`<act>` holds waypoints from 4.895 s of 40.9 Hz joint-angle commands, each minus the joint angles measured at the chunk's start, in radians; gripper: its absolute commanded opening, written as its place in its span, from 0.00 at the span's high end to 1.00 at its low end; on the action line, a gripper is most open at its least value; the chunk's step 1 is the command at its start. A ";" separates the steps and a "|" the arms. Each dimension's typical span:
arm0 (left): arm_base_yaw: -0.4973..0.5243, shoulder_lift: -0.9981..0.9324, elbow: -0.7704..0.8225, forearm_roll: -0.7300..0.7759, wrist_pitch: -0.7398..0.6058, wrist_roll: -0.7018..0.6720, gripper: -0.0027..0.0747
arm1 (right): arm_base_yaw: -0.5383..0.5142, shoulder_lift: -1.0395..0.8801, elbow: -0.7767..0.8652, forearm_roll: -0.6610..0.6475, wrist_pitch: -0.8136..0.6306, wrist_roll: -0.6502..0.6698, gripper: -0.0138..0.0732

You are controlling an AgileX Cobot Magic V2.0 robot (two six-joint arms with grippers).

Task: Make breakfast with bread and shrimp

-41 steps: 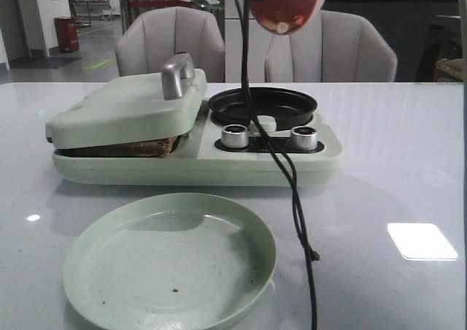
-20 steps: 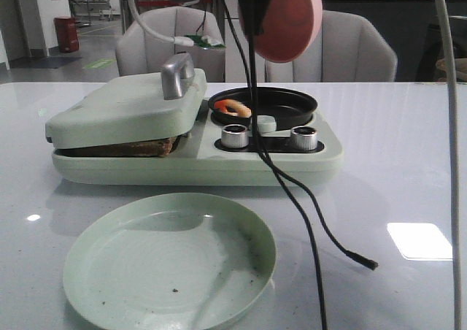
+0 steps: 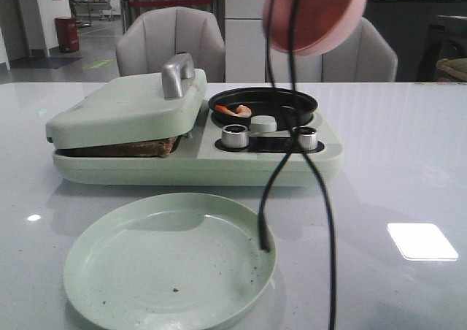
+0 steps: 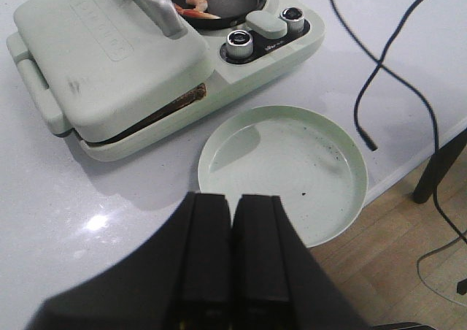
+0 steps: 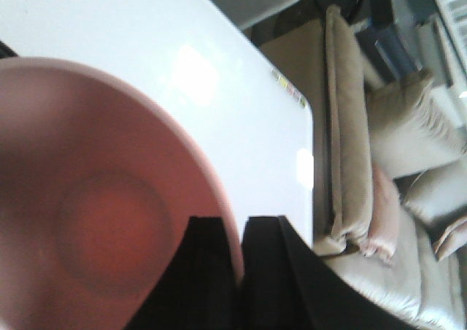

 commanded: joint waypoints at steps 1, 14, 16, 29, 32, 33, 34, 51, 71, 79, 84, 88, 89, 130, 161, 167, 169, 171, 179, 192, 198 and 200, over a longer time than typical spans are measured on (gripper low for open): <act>-0.009 0.001 -0.027 -0.016 -0.069 -0.008 0.84 | -0.062 -0.164 0.093 0.052 0.047 0.002 0.79; -0.009 0.001 -0.027 -0.016 -0.069 -0.008 0.84 | -0.400 -0.463 0.537 0.568 -0.246 -0.046 0.79; -0.009 0.001 -0.027 -0.016 -0.069 -0.008 0.84 | -0.459 -0.478 0.583 0.635 -0.287 -0.060 0.79; -0.009 0.001 -0.027 -0.016 -0.069 -0.008 0.84 | -0.674 -0.447 0.867 0.949 -0.570 -0.174 0.79; -0.009 0.001 -0.027 -0.016 -0.069 -0.008 0.84 | -0.685 -0.416 0.888 0.956 -0.598 -0.174 0.79; -0.009 0.001 -0.027 -0.016 -0.069 -0.008 0.84 | -0.685 -0.406 0.889 0.956 -0.599 -0.174 0.79; -0.009 0.001 -0.027 -0.016 -0.069 -0.008 0.84 | -0.685 -0.396 0.889 0.956 -0.601 -0.175 0.79; -0.009 0.001 -0.027 -0.016 -0.069 -0.008 0.84 | -0.685 -0.342 0.889 0.940 -0.636 -0.229 0.40; -0.009 0.001 -0.027 -0.016 -0.069 -0.008 0.84 | -0.553 -0.683 0.890 0.929 -0.605 -0.230 0.36; -0.009 0.001 -0.027 -0.016 -0.069 -0.008 0.84 | -0.401 -0.882 0.941 0.929 -0.589 -0.230 0.36; -0.009 0.001 -0.027 -0.016 -0.069 -0.008 0.84 | -0.357 -0.999 1.010 0.929 -0.549 -0.230 0.36; -0.009 0.001 -0.027 -0.016 -0.069 -0.008 0.83 | -0.356 -1.085 1.064 0.929 -0.508 -0.230 0.36; -0.009 0.001 -0.027 -0.016 -0.069 -0.008 0.84 | -0.356 -1.106 1.080 0.929 -0.493 -0.230 0.36; -0.009 0.001 -0.027 -0.016 -0.069 -0.008 0.84 | -0.356 -1.557 1.305 0.928 -0.337 -0.230 0.80; -0.009 0.001 -0.027 -0.016 -0.069 -0.008 0.84 | -0.356 -1.557 1.307 0.928 -0.347 -0.230 0.80; 0.019 -0.063 -0.015 0.018 -0.075 0.003 0.83 | -0.356 -1.557 1.307 0.928 -0.347 -0.230 0.80; 0.057 -0.099 0.000 0.029 -0.085 0.001 0.83 | -0.356 -1.557 1.307 0.928 -0.347 -0.230 0.80; 0.101 -0.147 0.024 0.029 -0.118 0.001 0.83 | -0.356 -1.557 1.307 0.928 -0.347 -0.230 0.80; 0.233 -0.322 0.156 0.028 -0.257 0.001 0.83 | -0.356 -1.557 1.307 0.928 -0.347 -0.230 0.80; 0.267 -0.450 0.429 0.228 -0.509 -0.281 0.83 | -0.356 -1.557 1.307 0.928 -0.347 -0.230 0.80; 0.296 -0.506 0.541 0.254 -0.613 -0.295 0.83 | -0.356 -1.557 1.307 0.928 -0.347 -0.230 0.80; 0.310 -0.523 0.585 0.247 -0.650 -0.297 0.83 | -0.356 -1.557 1.307 0.928 -0.347 -0.230 0.80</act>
